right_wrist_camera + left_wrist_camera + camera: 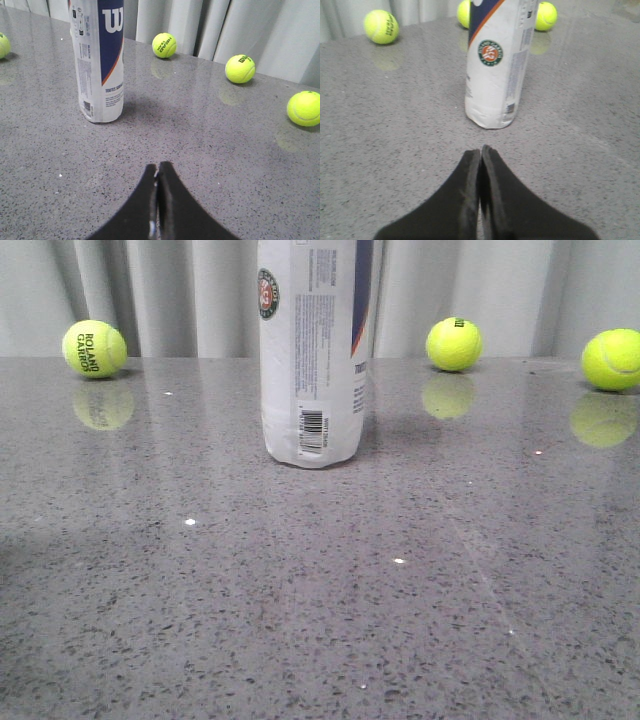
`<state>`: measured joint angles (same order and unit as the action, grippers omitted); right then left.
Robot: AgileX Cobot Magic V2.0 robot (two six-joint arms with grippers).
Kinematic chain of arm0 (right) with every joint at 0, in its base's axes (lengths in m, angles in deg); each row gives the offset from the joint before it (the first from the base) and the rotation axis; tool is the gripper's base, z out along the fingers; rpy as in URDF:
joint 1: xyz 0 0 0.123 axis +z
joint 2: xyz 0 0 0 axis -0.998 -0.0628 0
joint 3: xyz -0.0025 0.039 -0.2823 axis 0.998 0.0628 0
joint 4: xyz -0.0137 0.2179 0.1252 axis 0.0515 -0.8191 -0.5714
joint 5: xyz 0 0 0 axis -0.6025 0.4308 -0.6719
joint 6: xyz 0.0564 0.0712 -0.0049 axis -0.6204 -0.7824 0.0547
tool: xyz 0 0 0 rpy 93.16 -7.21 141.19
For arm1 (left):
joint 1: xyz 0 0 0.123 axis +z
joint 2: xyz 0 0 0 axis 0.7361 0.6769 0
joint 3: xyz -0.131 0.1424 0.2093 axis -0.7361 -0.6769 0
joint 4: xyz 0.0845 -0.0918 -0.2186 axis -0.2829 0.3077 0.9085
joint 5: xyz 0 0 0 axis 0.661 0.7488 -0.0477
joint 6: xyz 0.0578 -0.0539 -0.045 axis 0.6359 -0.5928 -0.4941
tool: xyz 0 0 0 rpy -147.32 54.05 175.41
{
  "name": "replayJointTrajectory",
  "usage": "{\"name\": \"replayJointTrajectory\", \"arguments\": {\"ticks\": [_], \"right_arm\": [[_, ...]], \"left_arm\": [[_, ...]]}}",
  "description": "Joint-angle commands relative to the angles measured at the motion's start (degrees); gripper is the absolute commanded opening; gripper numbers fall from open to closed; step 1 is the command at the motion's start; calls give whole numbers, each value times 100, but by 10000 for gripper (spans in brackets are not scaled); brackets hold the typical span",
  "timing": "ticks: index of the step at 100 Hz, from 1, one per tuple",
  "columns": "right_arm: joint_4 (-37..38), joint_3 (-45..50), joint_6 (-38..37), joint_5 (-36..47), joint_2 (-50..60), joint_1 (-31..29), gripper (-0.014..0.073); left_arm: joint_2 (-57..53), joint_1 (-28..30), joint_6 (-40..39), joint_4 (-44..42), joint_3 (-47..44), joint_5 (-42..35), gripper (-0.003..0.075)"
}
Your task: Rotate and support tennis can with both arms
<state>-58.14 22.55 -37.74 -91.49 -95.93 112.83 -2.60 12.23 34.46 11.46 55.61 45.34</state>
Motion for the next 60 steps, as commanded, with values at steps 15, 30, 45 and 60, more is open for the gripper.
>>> {"name": "replayJointTrajectory", "arguments": {"ticks": [15, 30, 45, 60], "right_arm": [[13, -135, 14, 473, -65, -28, -59], [13, -135, 14, 473, -65, -28, -59], [13, -135, 14, 473, -65, -28, -59], [13, -135, 14, 473, -65, -28, -59]], "left_arm": [[-519, 366, -66, -532, -642, -1842, -20], [-975, 1006, -811, -1166, -1201, -2238, -20], [-1569, 1610, -833, -1176, -1651, -2215, -20], [-2170, 2158, -833, -1165, -1970, -2101, -20]]}}
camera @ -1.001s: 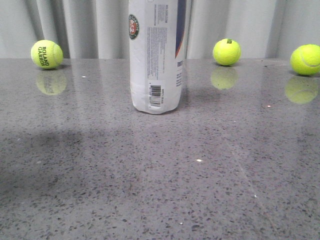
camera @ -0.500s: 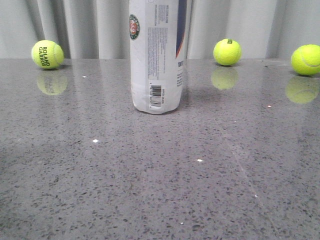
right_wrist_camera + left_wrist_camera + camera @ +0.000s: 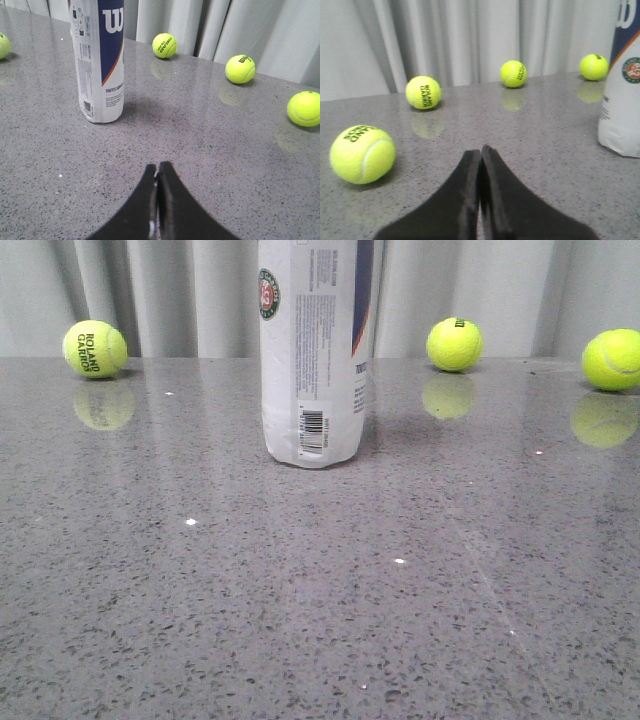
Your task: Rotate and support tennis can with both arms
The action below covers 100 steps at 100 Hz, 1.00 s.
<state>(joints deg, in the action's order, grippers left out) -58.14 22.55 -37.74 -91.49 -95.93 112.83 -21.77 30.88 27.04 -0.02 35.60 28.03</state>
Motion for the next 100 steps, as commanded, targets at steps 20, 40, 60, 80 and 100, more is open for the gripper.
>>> {"name": "replayJointTrajectory", "arguments": {"ticks": [20, 40, 60, 80, 100], "right_arm": [[13, -135, 14, 473, -65, -28, -59], [13, -135, 14, 473, -65, -28, -59], [13, -135, 14, 473, -65, -28, -59], [13, -135, 14, 475, -70, -28, -59], [13, -135, 14, 475, -70, -28, -59]], "left_arm": [[-907, 903, -91, -4, -234, 120, -20], [-1527, 1404, -154, -4, -674, 108, -20], [-2000, 1794, -206, -4, -731, 620, -20], [-1988, 1809, -206, -47, -731, 775, -20], [-1988, 1809, -206, -47, -731, 1042, -20]]}}
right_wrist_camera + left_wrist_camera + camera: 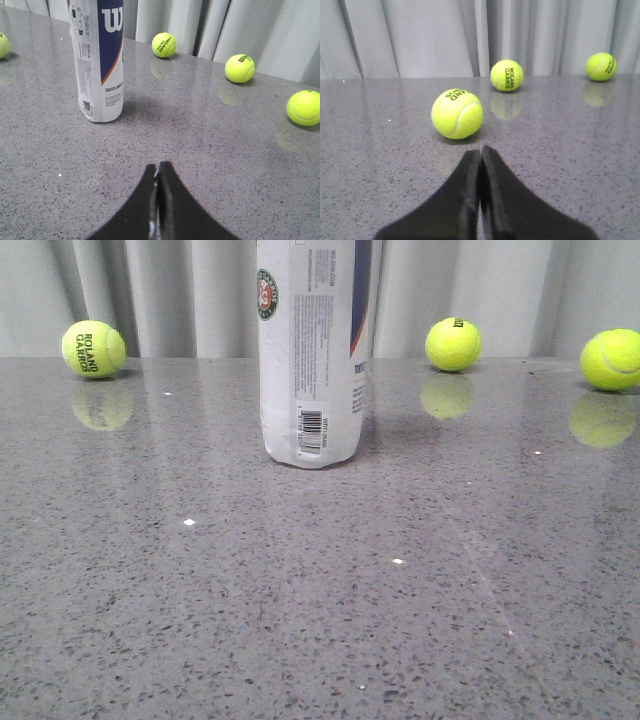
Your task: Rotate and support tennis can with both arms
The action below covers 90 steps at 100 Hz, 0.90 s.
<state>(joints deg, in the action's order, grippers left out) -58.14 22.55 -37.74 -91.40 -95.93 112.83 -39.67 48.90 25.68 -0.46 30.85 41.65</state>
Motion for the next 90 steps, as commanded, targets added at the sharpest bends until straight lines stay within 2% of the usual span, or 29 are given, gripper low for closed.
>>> {"name": "replayJointTrajectory", "arguments": {"ticks": [1, 82, 90], "right_arm": [[13, -135, 14, 465, -70, -28, -59], [13, -135, 14, 465, -70, -28, -59], [25, -82, 14, 659, -71, -28, -59]], "left_arm": [[-198, 7, -69, -3, -256, -320, -20], [-198, 7, -69, -3, -256, -330, -20], [-198, 7, -69, -3, -256, -330, -20]]}}
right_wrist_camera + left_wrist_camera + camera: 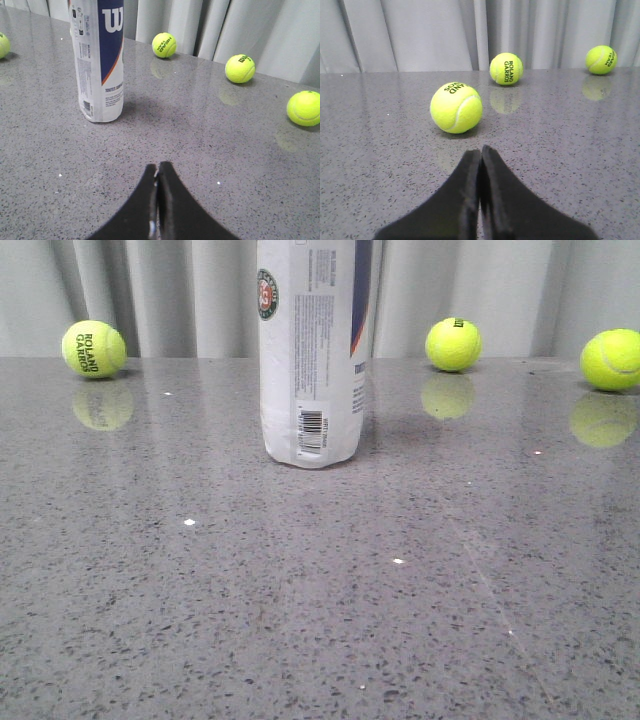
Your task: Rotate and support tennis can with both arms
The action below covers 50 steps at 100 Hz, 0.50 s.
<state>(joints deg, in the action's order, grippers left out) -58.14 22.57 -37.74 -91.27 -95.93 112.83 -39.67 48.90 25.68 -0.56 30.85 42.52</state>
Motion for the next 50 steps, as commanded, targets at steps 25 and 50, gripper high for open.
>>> {"name": "replayJointTrajectory", "arguments": {"ticks": [25, 50], "right_arm": [[105, 679, -45, 2650, -71, -653, -59], [118, 1560, -560, 3685, -71, -1897, -59]], "left_arm": [[-198, 7, -69, 7, -256, -416, -20], [-198, 7, -69, 7, -256, -416, -20]]}}
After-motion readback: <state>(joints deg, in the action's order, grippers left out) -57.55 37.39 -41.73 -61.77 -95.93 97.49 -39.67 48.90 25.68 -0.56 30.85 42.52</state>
